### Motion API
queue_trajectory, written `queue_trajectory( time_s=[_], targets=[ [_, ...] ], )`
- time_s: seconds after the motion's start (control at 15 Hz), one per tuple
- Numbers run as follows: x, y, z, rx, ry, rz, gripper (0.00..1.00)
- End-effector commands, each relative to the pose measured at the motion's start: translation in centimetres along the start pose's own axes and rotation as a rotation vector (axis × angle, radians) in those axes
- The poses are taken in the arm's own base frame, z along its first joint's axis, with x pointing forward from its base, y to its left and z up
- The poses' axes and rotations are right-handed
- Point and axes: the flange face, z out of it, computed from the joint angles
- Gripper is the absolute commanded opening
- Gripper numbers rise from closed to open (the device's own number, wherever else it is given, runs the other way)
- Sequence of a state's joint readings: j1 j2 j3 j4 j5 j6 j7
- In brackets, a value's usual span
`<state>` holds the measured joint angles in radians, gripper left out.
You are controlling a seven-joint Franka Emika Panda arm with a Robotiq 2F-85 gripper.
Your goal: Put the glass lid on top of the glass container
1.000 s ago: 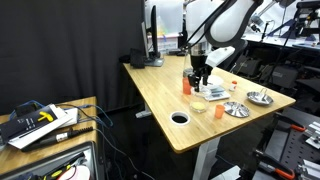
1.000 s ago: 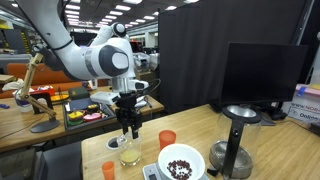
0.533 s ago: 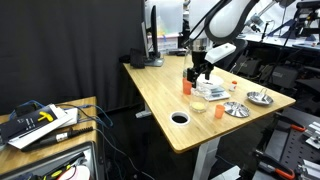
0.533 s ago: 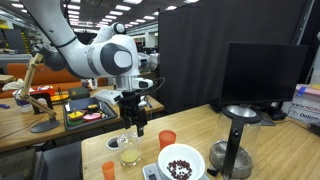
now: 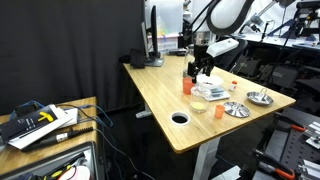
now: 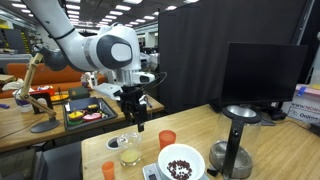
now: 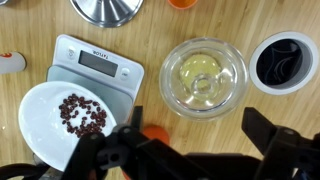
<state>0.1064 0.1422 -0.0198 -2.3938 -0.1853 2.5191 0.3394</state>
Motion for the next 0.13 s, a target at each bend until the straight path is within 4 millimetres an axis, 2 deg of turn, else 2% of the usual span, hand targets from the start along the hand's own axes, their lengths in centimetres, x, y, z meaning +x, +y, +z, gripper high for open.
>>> queue_trajectory(
  time_s=[0.0, 0.07],
  targets=[
    [0.02, 0.02, 0.00, 0.000, -0.001, 0.000, 1.00],
    [0.04, 0.01, -0.02, 0.000, -0.001, 0.000, 1.00]
  ],
)
